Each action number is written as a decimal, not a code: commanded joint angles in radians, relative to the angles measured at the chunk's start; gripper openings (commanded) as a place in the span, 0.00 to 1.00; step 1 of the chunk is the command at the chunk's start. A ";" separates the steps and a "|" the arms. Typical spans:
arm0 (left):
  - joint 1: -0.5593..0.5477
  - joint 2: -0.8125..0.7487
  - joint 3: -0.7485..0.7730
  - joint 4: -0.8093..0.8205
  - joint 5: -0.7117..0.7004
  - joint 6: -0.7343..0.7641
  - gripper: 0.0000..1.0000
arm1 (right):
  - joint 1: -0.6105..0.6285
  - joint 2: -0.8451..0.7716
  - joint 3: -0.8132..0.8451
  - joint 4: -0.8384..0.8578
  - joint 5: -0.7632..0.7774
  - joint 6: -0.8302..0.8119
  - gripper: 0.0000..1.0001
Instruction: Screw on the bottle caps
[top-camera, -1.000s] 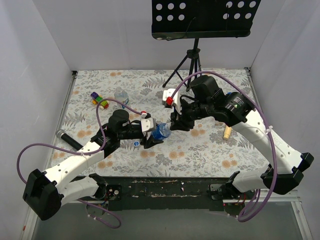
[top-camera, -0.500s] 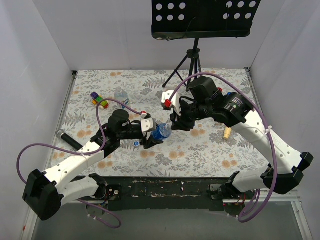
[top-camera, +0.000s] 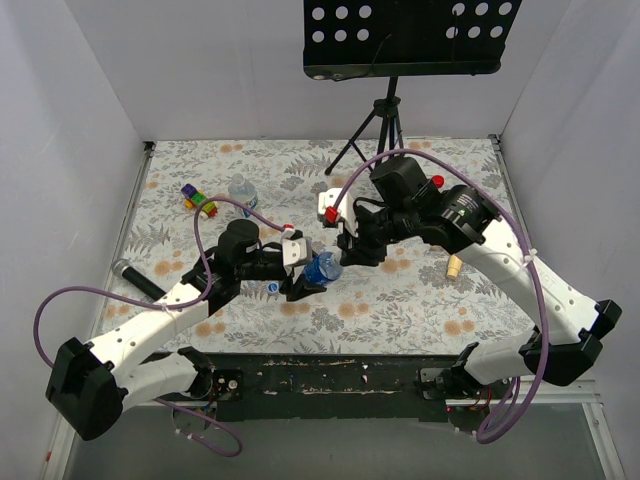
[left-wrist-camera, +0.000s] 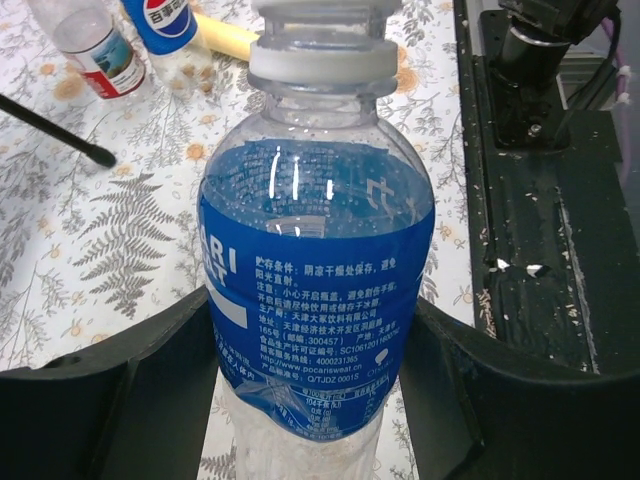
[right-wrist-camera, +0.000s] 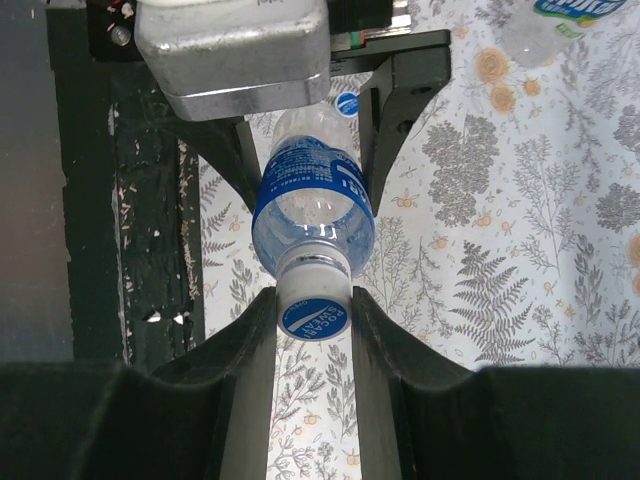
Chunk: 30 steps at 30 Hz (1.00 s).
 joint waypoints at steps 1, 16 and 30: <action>-0.003 -0.009 0.049 0.027 0.078 0.014 0.49 | 0.027 0.035 -0.008 -0.042 -0.025 -0.045 0.25; -0.013 -0.055 0.000 0.139 -0.020 -0.035 0.45 | 0.066 0.096 0.021 -0.002 0.119 0.134 0.15; -0.263 -0.175 -0.239 0.536 -0.652 0.040 0.42 | -0.114 0.101 -0.114 0.142 0.096 0.785 0.01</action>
